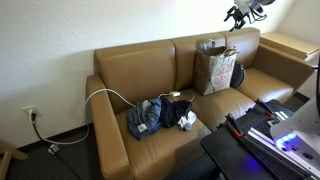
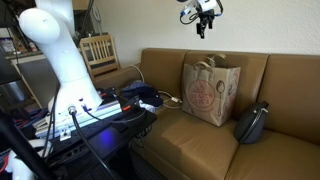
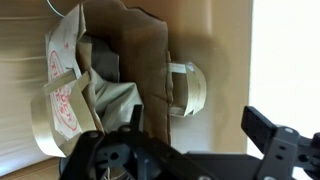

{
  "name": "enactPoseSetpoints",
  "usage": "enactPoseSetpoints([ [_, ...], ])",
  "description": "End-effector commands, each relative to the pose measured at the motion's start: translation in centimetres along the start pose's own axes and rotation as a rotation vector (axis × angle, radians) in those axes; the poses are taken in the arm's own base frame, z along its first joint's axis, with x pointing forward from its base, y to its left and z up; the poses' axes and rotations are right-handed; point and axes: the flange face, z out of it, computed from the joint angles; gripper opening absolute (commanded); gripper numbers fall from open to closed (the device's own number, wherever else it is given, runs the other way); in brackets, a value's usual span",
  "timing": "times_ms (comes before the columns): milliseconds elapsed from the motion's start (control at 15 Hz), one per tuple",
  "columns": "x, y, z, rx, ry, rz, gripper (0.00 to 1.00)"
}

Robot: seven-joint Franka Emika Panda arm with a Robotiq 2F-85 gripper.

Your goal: Place the white fabric and the black fabric in the bag

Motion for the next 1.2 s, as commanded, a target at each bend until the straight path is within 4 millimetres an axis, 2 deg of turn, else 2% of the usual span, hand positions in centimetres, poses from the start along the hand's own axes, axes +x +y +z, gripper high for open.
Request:
enactPoseSetpoints([
  [0, -4.0, 5.1, -1.2, -0.037, -0.16, -0.115, 1.0],
  [133, -5.3, 7.8, -0.4, -0.115, -0.191, -0.206, 1.0],
  [200, -5.3, 8.5, 0.1, -0.115, -0.143, -0.224, 1.0],
  [267, -4.9, 8.6, -0.1, -0.101, -0.112, -0.22, 1.0],
  [333, -4.7, 7.2, 0.2, -0.102, -0.151, -0.188, 1.0],
  [467, -4.8, 8.1, 0.7, -0.108, -0.128, -0.196, 1.0],
  [600, -4.7, 8.1, 0.7, -0.107, -0.123, -0.196, 1.0],
  [667, -6.0, 8.4, 2.2, -0.118, -0.207, -0.227, 1.0],
  [733, -7.6, 8.5, 2.8, -0.117, -0.265, -0.264, 1.0],
  [1000, -17.7, 9.5, 4.2, -0.126, -0.448, -0.411, 1.0],
  [1133, -22.0, 10.6, 5.8, -0.175, -0.535, -0.492, 1.0],
])
